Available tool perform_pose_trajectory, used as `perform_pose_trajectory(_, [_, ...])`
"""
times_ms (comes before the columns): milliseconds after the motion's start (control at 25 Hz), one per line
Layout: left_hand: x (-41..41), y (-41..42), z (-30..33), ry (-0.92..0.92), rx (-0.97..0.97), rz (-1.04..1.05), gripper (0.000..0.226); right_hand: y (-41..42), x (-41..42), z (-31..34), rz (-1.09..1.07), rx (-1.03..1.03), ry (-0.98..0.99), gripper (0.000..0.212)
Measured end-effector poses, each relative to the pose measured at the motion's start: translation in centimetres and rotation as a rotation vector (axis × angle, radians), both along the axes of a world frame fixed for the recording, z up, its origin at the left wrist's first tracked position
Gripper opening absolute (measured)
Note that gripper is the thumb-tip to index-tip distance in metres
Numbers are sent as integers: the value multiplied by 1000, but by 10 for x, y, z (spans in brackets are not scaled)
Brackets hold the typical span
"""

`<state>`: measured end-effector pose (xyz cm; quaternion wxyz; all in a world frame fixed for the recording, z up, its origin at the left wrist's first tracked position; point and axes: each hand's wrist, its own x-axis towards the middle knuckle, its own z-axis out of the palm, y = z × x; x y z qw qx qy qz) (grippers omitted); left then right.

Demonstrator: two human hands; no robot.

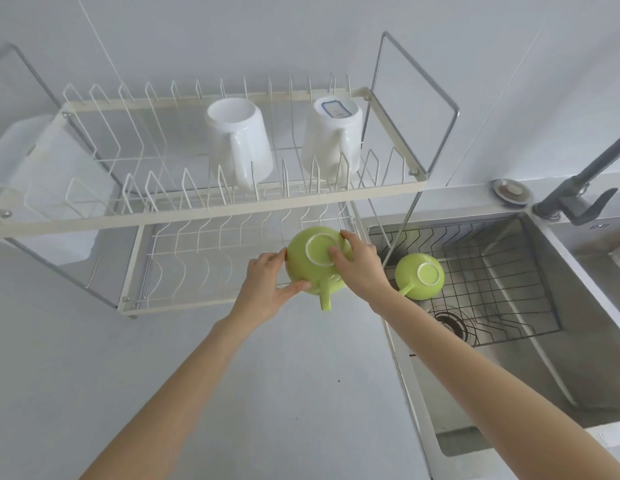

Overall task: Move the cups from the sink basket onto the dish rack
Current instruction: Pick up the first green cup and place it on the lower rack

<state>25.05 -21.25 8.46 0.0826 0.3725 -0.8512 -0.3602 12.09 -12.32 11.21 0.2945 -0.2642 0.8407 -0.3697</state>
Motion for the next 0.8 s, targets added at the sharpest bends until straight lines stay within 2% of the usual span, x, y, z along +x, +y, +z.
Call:
perform_pose_trajectory(400, [-14,-14,-10,-42,38,22,60,-12,-14,-11,122,53,36,57])
perform_pose_trajectory(600, [-15,-13,-11,-32,27,33,74,-11,-11,-15,174,5,128,77])
perform_pose_trajectory(800, [-20,-15,-12,-65,-32,-7,83,-13,-12,-17,274,-4,217,80])
